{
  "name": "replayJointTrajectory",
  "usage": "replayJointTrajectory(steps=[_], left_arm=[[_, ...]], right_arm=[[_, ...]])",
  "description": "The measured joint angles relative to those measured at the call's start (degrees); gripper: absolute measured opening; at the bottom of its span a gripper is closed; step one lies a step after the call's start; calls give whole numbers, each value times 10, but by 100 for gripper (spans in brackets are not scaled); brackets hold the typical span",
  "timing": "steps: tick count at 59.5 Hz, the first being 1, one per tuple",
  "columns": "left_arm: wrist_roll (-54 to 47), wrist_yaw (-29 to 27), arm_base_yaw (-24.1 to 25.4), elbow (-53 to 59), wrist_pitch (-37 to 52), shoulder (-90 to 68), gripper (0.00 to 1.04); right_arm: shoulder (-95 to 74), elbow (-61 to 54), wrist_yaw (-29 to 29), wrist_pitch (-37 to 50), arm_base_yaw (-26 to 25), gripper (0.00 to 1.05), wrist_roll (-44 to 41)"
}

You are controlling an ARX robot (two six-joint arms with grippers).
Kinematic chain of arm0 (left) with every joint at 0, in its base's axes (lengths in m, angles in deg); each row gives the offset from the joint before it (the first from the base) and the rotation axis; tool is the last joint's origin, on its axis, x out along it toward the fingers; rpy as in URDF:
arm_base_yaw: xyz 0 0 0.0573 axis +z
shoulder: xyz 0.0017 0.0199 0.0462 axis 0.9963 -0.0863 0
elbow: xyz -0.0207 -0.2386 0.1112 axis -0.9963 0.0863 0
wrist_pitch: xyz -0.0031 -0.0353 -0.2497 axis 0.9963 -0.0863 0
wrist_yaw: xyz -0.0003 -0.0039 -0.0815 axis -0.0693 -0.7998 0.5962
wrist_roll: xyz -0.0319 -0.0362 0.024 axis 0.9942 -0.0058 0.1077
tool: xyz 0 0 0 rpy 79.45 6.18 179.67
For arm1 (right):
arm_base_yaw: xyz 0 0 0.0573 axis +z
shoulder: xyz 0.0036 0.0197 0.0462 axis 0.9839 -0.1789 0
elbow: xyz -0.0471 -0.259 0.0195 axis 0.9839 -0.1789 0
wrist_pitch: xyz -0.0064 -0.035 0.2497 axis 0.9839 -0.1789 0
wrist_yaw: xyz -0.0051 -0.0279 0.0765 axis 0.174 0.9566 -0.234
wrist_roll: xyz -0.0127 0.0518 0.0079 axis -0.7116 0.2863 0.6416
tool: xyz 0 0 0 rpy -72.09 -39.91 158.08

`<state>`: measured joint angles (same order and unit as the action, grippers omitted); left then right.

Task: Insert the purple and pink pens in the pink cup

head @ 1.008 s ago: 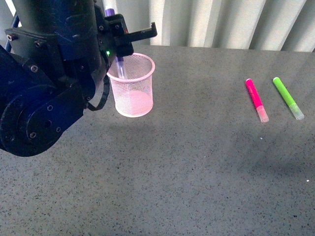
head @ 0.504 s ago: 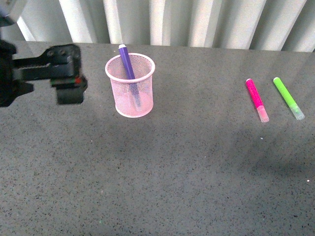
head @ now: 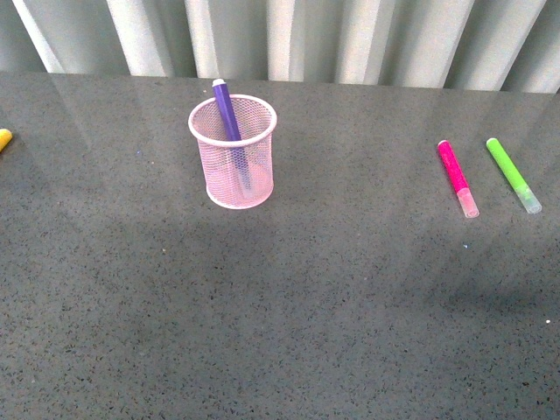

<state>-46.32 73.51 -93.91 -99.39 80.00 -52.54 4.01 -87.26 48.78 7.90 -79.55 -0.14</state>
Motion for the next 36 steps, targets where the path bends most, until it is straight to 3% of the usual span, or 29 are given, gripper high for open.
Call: replayJointTrajectory(steps=[5, 8, 17, 23, 36], left_arm=[[-2, 18, 16, 38, -29, 52, 10], [-2, 24, 21, 49, -41, 76, 3], [-6, 41, 40, 81, -99, 167, 4], [-7, 84, 74, 94, -134, 216, 4], [-7, 87, 87, 111, -214, 315, 4]], right_arm=[[0, 0, 0, 0, 0, 98, 0], [0, 0, 0, 0, 0, 98, 0], [0, 0, 0, 0, 0, 98, 0], [0, 0, 0, 0, 0, 98, 0], [0, 0, 0, 0, 0, 98, 0]])
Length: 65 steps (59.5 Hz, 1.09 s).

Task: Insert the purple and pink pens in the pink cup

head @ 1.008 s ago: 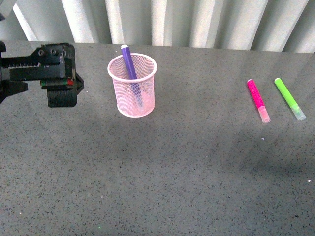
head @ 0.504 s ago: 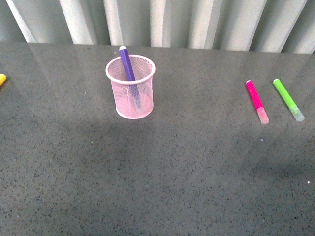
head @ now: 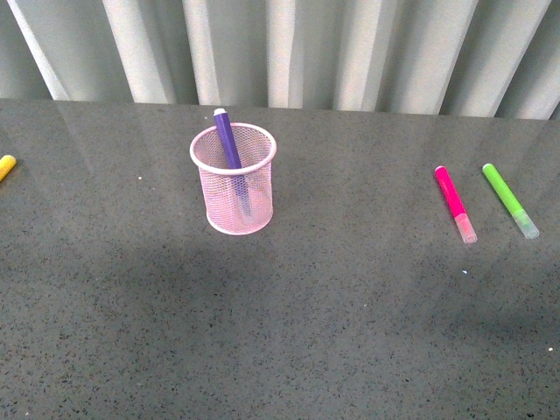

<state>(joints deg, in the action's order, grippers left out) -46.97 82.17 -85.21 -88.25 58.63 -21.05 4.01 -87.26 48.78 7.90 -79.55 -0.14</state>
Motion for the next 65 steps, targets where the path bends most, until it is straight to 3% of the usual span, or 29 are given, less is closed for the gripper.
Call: replayJointTrajectory(steps=[30, 65], left_arm=[[0, 0, 0, 9, -190, 211, 4], [0, 0, 0, 9, -314, 338, 4]], right_arm=[[0, 0, 0, 0, 0, 98, 0], [0, 0, 0, 0, 0, 98, 0]])
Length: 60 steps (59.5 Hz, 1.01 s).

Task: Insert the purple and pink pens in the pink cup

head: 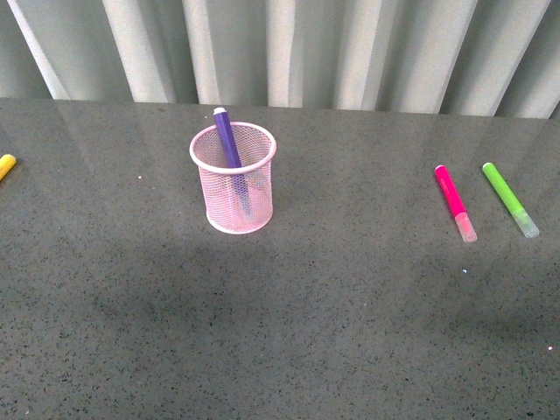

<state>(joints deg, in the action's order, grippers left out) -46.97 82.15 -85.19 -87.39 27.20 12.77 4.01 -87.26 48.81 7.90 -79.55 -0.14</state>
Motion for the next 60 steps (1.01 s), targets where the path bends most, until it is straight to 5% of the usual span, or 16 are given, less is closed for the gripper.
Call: replayJointTrajectory(steps=[10, 17, 31, 53, 60], left_arm=[[0, 0, 0, 0, -22, 22, 4], [0, 1, 0, 0, -119, 102, 4], [0, 1, 0, 0, -123, 119, 4], [0, 1, 0, 0, -124, 119, 71], [0, 0, 0, 0, -124, 119, 95]], right_arm=[[0, 0, 0, 0, 0, 98, 0], [0, 0, 0, 0, 0, 98, 0], [0, 0, 0, 0, 0, 98, 0], [0, 0, 0, 0, 0, 98, 0], [-121, 51, 133, -103, -5, 98, -6]])
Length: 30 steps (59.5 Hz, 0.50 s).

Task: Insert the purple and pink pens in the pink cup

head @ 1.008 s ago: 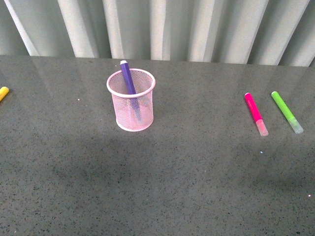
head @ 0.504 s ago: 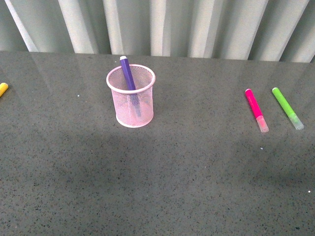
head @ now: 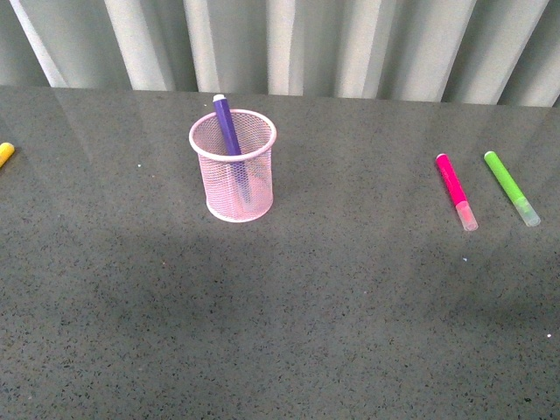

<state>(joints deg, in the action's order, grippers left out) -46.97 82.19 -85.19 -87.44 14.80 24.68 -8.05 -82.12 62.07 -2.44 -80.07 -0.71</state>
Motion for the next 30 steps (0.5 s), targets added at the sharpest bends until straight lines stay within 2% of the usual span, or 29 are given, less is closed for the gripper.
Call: replayJointTrajectory(steps=[3, 7, 13, 21, 30], left_arm=[[-1, 1, 0, 0, 0, 0, 100], [-2, 1, 0, 0, 0, 0, 97], [-2, 1, 0, 0, 0, 0, 98], [-2, 1, 0, 0, 0, 0, 98], [-2, 1, 0, 0, 0, 0, 98]], right_arm=[[-82, 11, -5, 27, -36, 98, -17], [-201, 26, -42, 104, -87, 98, -37], [-358, 66, -90, 196, -124, 98, -55], [-549, 139, -129, 248, -128, 98, -62], [-702, 221, -120, 256, -97, 98, -68]])
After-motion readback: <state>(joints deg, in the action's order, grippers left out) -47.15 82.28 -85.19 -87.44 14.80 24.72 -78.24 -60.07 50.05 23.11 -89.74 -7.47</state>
